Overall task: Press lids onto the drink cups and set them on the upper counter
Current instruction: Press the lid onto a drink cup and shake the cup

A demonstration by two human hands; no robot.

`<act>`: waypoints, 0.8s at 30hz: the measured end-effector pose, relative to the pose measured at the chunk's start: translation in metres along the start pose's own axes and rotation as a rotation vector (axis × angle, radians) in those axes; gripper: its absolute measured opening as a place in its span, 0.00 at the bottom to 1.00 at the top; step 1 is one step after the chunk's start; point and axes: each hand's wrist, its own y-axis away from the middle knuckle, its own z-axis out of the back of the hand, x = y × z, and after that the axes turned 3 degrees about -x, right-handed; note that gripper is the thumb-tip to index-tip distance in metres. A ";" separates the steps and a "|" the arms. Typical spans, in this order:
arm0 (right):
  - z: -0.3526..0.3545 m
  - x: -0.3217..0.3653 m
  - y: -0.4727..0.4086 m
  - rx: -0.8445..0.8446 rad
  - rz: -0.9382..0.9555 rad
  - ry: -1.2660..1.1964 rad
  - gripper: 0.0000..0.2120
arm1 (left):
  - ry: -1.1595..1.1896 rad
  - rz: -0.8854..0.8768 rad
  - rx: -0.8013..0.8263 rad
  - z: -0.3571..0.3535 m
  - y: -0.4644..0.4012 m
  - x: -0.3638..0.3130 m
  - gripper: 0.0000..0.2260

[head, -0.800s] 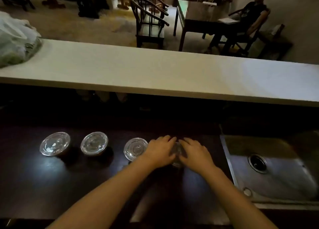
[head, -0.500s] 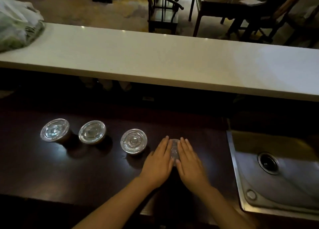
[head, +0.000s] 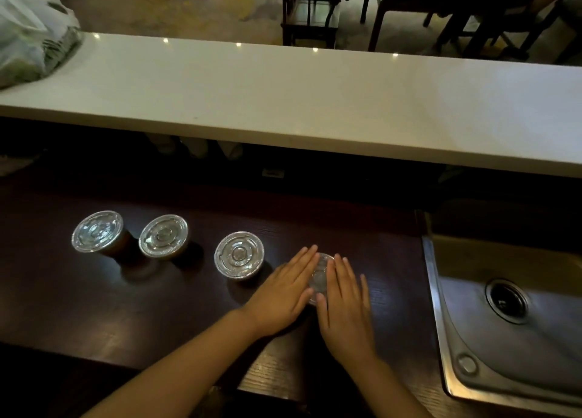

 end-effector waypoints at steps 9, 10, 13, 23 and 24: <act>0.020 -0.017 0.003 -0.098 0.075 -0.072 0.22 | 0.058 0.295 -0.294 -0.026 0.019 -0.044 0.28; 0.017 -0.023 -0.001 -0.044 0.124 -0.077 0.22 | 0.070 0.318 -0.260 -0.030 0.019 -0.047 0.28; 0.009 -0.033 -0.006 0.061 0.174 -0.118 0.23 | 0.057 0.307 -0.229 -0.034 0.017 -0.045 0.28; 0.006 -0.033 -0.004 0.072 0.162 -0.039 0.24 | 0.006 0.291 -0.266 -0.032 0.016 -0.043 0.27; 0.007 -0.033 -0.003 0.071 0.163 -0.037 0.24 | 0.026 0.290 -0.246 -0.030 0.016 -0.044 0.28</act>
